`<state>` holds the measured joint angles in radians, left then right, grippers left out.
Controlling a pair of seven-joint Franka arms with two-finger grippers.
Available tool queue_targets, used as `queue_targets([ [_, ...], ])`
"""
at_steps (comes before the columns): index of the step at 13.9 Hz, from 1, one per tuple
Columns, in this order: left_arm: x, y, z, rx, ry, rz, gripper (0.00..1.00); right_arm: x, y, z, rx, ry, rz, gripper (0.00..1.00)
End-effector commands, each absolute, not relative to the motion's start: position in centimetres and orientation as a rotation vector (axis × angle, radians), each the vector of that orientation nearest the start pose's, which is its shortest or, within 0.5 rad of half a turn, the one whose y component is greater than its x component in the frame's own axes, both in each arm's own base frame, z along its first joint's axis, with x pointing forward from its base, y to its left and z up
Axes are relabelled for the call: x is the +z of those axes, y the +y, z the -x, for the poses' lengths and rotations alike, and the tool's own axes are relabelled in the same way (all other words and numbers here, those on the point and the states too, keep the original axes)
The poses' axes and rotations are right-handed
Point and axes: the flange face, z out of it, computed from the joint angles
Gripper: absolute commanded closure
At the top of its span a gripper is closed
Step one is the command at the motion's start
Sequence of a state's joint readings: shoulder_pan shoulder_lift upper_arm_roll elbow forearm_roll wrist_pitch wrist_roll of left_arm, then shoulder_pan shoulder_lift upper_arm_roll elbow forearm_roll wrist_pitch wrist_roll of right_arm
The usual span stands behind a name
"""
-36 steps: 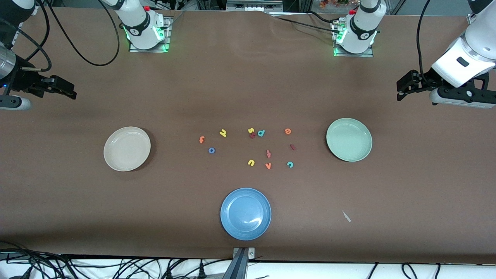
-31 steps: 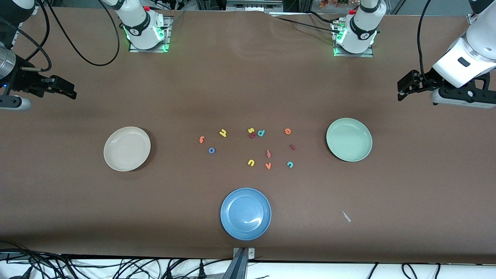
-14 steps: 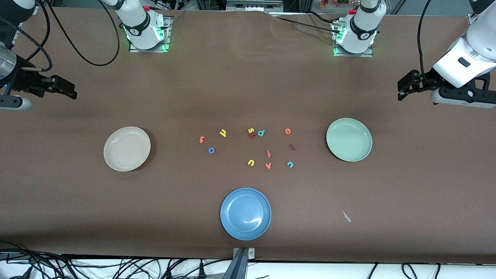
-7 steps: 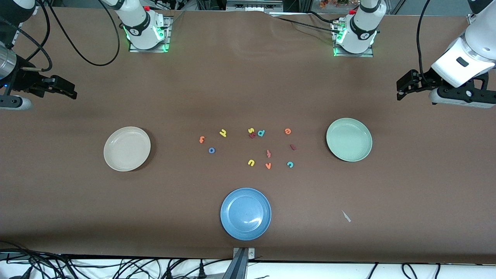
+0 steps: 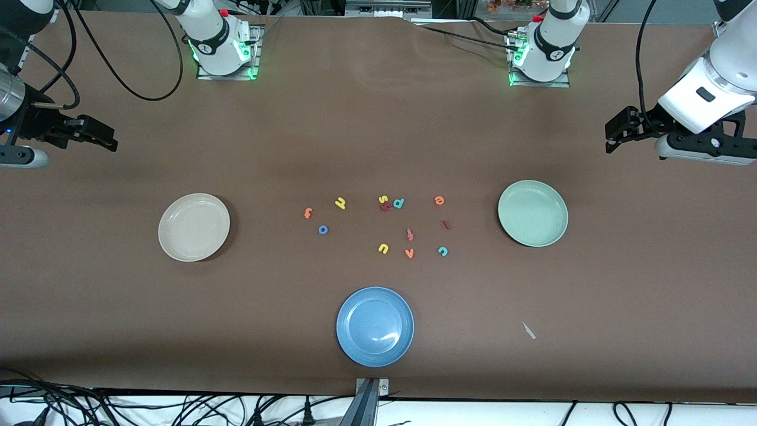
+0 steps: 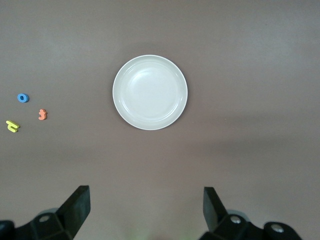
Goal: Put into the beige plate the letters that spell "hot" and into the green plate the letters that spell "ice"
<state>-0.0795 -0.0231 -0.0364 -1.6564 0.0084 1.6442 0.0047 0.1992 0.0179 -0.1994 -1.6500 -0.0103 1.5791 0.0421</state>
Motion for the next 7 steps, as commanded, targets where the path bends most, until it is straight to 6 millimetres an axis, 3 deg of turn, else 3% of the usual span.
queue_targets([
  [1, 60.91, -6.38, -54.82, -0.013, 0.195, 3.129, 0.0, 58.05, -0.07, -55.46, 0.149, 0.084, 3.164, 0.0],
  [7, 60.86, -5.95, -54.8, -0.003, 0.183, 3.129, 0.0, 58.06, -0.07, -55.48, 0.147, 0.084, 3.164, 0.0],
])
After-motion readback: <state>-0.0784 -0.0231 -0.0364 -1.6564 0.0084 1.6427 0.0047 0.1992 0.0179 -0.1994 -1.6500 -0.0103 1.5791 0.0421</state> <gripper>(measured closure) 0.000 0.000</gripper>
